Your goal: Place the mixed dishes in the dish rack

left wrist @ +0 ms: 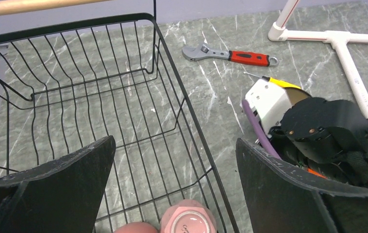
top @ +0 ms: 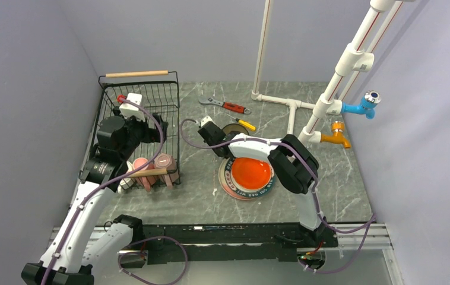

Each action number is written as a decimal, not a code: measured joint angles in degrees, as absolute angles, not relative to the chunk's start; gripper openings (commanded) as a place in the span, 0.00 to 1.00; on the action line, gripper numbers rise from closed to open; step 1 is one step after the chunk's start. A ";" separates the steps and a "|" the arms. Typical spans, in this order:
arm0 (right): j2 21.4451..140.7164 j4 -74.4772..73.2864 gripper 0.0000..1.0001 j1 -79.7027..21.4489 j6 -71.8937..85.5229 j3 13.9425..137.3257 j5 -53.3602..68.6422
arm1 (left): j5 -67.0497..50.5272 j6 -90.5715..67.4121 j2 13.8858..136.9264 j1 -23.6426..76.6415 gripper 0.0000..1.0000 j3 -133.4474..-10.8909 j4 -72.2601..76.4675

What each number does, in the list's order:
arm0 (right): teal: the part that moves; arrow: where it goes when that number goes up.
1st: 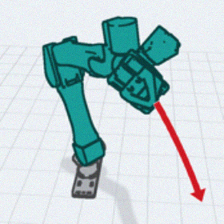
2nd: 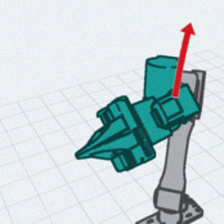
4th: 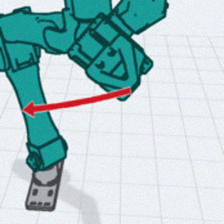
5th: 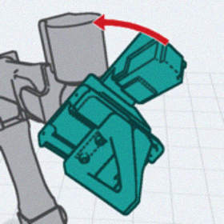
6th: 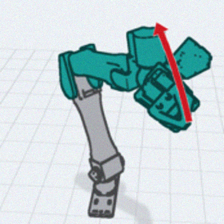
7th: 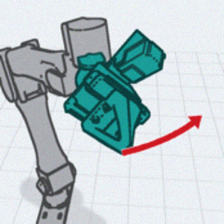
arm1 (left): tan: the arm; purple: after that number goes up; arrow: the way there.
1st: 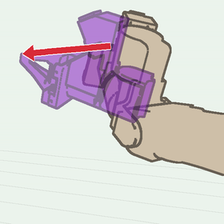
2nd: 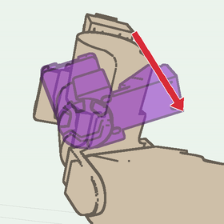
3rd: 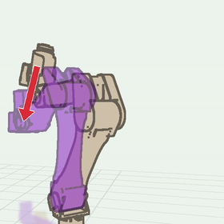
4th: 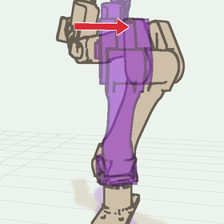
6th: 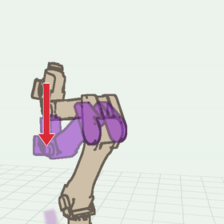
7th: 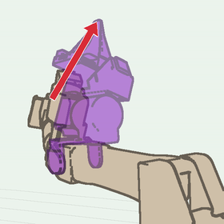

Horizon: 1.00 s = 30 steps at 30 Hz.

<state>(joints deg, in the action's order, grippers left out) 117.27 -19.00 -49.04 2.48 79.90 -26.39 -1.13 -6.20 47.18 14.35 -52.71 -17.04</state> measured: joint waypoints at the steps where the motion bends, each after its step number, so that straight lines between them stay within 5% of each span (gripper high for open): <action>1: 117.32 -18.76 0.00 -48.93 0.99 80.07 -25.85 | -1.08 -6.13 47.42 14.35 0.99 -52.71 -17.04; 11: 113.34 -19.84 0.00 -47.44 -4.40 78.26 -16.14 | 3.53 -8.80 50.02 14.35 0.99 -52.42 -18.46; 15: 111.53 -24.51 0.00 -45.25 -4.67 81.06 -8.91 | 1.93 -16.51 56.18 14.35 0.99 -62.04 -26.28; 23: 97.08 -22.52 0.00 -38.54 -3.55 77.12 12.78 | -13.30 -29.47 65.78 14.35 0.99 -77.95 -38.00; 30: 81.08 -14.96 0.00 -39.62 -4.25 70.50 28.14 | -29.21 -44.03 70.72 13.76 0.99 -77.49 -38.13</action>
<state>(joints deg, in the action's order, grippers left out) 81.08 -14.96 -39.62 -4.25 70.50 28.14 -29.21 -44.03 70.72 13.76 -77.49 -38.13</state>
